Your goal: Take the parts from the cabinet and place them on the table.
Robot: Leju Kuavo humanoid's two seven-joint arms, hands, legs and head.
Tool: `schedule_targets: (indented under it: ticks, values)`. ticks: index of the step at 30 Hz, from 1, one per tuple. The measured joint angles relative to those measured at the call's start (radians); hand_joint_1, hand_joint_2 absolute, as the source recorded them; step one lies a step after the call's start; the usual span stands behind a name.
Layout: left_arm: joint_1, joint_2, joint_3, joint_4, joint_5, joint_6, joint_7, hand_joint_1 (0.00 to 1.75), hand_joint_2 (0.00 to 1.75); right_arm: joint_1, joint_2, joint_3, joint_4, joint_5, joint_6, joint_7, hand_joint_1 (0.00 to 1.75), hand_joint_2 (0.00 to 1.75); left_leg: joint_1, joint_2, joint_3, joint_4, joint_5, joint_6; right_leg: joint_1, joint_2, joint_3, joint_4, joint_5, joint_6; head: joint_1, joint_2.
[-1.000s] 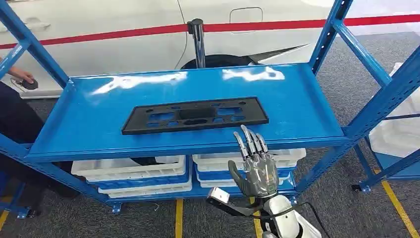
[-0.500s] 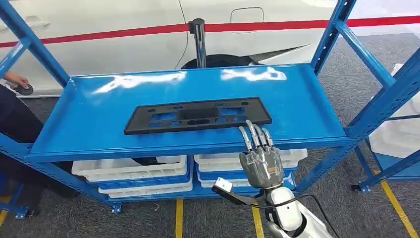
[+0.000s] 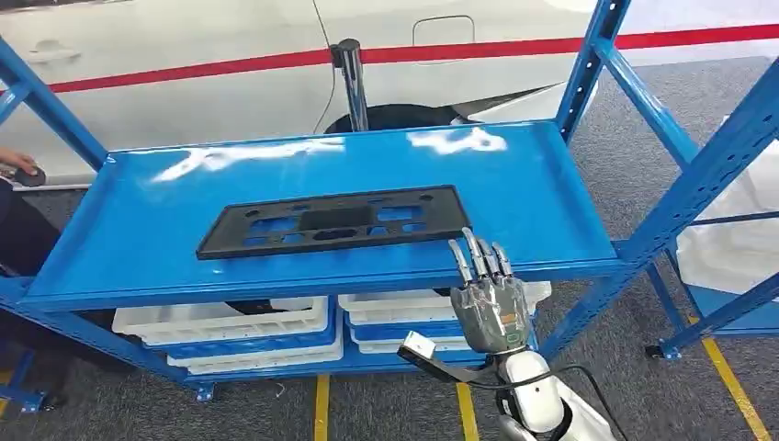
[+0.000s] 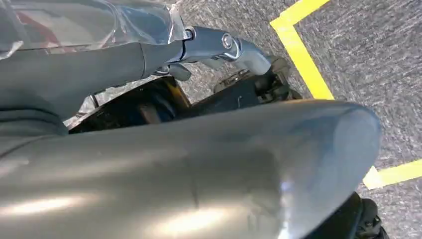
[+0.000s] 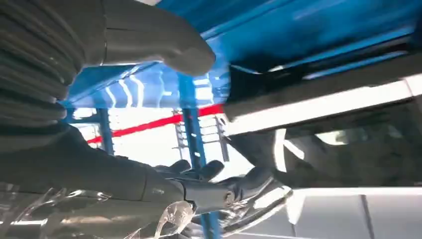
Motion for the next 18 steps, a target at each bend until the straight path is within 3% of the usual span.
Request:
schedule_targets:
  ticks: [2, 5, 10, 11, 12, 14, 16, 18]
  values:
    - [-0.001, 0.000, 0.000, 0.001, 0.013, 0.000, 0.001, 0.00, 0.00, 0.001, -0.002, 0.000, 0.000, 0.005, 0.000, 0.001, 0.00, 1.75, 0.001, 0.000, 0.007, -0.009, 0.002, 0.003, -0.003, 0.003, -0.003, 0.000, 0.000, -0.001, 0.000, 0.000]
    - [0.000, 0.000, 0.013, 0.001, 0.065, -0.008, 0.002, 0.00, 0.00, 0.008, -0.004, 0.000, 0.000, 0.009, 0.000, 0.002, 0.00, 1.75, 0.001, 0.000, 0.014, -0.014, 0.010, 0.016, -0.003, 0.005, -0.005, 0.000, 0.001, -0.008, -0.001, 0.000]
    - [0.000, 0.000, 0.031, 0.001, 0.080, -0.016, -0.002, 0.00, 0.00, 0.009, -0.006, 0.000, 0.000, 0.019, 0.003, 0.002, 0.00, 1.75, 0.001, 0.001, 0.015, -0.022, 0.012, 0.033, 0.008, 0.005, -0.004, 0.000, -0.001, -0.022, -0.001, 0.000]
    - [0.000, 0.000, 0.032, 0.001, 0.082, -0.018, -0.003, 0.00, 0.00, 0.009, -0.006, 0.000, 0.000, 0.021, 0.003, 0.001, 0.00, 0.00, 0.000, 0.002, 0.017, -0.028, 0.005, 0.044, 0.012, 0.004, -0.004, 0.001, -0.002, -0.023, -0.001, 0.000]
    - [0.000, 0.000, 0.035, 0.001, 0.082, -0.018, -0.003, 0.00, 0.00, 0.009, -0.006, 0.000, 0.000, 0.022, 0.003, 0.001, 0.00, 0.00, 0.002, 0.002, 0.016, -0.028, 0.003, 0.047, 0.015, 0.004, -0.004, 0.001, -0.002, -0.025, 0.000, 0.000]
    - [0.001, -0.003, 0.041, 0.001, 0.082, -0.020, -0.003, 0.00, 0.00, 0.009, -0.006, 0.000, 0.000, 0.028, 0.003, 0.001, 0.00, 0.00, 0.003, 0.002, 0.017, -0.028, 0.004, 0.024, 0.016, 0.003, -0.003, 0.001, -0.002, -0.026, -0.001, 0.000]
    - [0.001, -0.003, 0.044, 0.001, 0.082, -0.021, -0.004, 0.00, 0.00, 0.009, -0.006, 0.000, 0.000, 0.029, 0.003, 0.001, 0.00, 0.00, 0.004, 0.002, 0.016, -0.029, 0.006, 0.013, 0.016, 0.003, -0.003, 0.001, -0.002, -0.026, -0.001, 0.000]
    - [0.002, -0.003, 0.047, 0.001, 0.081, -0.021, -0.003, 0.00, 0.00, 0.011, -0.006, 0.000, 0.000, 0.003, 0.004, -0.006, 0.00, 0.00, 0.005, 0.002, 0.016, -0.029, 0.006, -0.009, 0.016, 0.002, -0.003, 0.001, -0.002, -0.026, -0.001, 0.000]
